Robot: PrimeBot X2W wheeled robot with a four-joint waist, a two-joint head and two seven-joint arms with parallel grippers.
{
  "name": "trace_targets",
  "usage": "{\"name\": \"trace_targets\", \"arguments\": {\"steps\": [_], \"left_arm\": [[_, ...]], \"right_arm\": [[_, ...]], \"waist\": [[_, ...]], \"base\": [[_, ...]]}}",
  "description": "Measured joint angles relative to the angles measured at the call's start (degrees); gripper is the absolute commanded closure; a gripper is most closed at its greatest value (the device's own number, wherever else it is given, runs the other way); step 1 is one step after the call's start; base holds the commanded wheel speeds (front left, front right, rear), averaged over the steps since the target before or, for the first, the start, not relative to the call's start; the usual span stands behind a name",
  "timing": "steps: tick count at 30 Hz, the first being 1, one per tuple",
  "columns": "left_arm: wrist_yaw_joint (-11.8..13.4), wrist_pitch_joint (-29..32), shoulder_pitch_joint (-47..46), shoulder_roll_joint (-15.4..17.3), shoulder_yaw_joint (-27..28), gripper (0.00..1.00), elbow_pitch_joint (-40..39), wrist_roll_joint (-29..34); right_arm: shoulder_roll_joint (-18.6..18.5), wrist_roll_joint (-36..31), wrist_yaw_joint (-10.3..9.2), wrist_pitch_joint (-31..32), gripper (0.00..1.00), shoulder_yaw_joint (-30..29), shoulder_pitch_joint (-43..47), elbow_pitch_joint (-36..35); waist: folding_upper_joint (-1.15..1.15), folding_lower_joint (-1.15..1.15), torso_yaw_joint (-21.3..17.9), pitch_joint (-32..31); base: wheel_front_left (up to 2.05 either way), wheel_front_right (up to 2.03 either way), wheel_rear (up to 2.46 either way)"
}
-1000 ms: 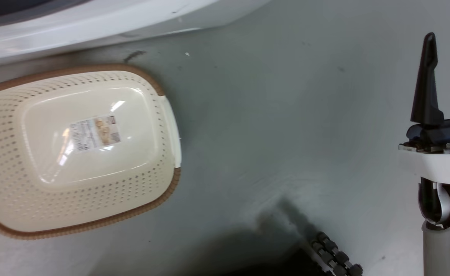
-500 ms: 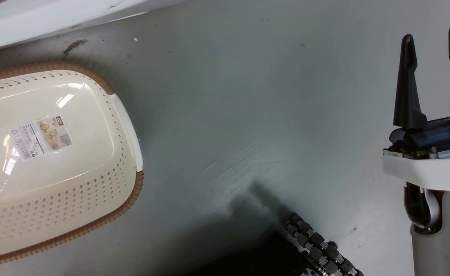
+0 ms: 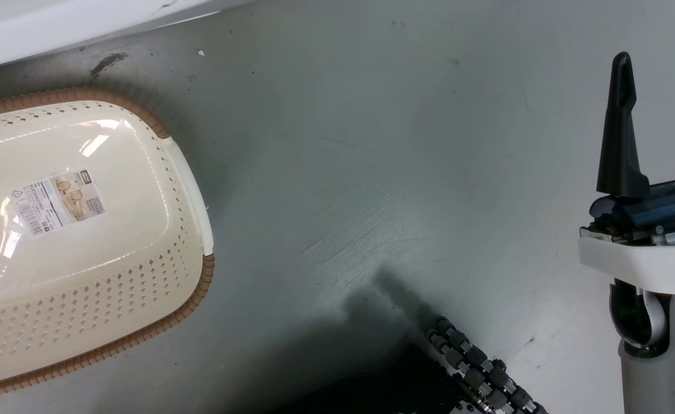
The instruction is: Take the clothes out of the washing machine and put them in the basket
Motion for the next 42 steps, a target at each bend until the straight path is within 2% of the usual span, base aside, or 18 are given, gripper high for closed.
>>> {"name": "trace_targets", "arguments": {"steps": [8,14,18,24,31,42], "left_arm": [[0.0,-6.1,-0.8,1.5,-2.8,1.0,0.2,-0.7],[0.0,-15.9,-1.4,1.8,-3.9,1.0,0.8,-0.4],[0.0,-22.6,-0.8,0.5,-4.1,1.0,2.6,-1.1],[0.0,-29.4,2.8,-2.2,-4.8,1.0,6.1,-3.3],[0.0,-36.6,10.6,-5.5,-3.8,1.0,9.0,-9.1],[0.2,-52.3,21.6,-10.9,-3.9,1.0,10.2,-11.6]], "right_arm": [[0.0,0.5,0.0,0.0,0.0,0.6,-1.4,0.7],[0.0,0.5,0.0,0.0,0.0,0.0,-2.5,1.3],[0.0,-0.2,0.0,0.0,0.0,-1.1,-3.1,2.1],[0.0,-1.6,0.0,0.0,0.0,-2.7,-3.5,2.7],[0.0,-3.9,0.0,0.0,0.0,-2.7,-3.4,3.9],[0.0,-6.4,0.0,0.0,0.0,-5.7,-2.7,4.8]], "waist": [[0.0,0.0,-0.3,-0.6],[0.0,0.0,-0.6,-2.1],[0.0,0.0,0.3,-3.8],[0.0,0.0,2.3,-7.3],[0.0,0.0,4.7,-12.3],[0.0,-0.01,8.6,-20.2]], "base": [[0.0,0.0,0.0],[0.0,0.0,0.0],[0.0,0.0,0.0],[0.0,0.0,0.0],[0.0,0.0,0.0],[0.0,0.0,0.0]]}}
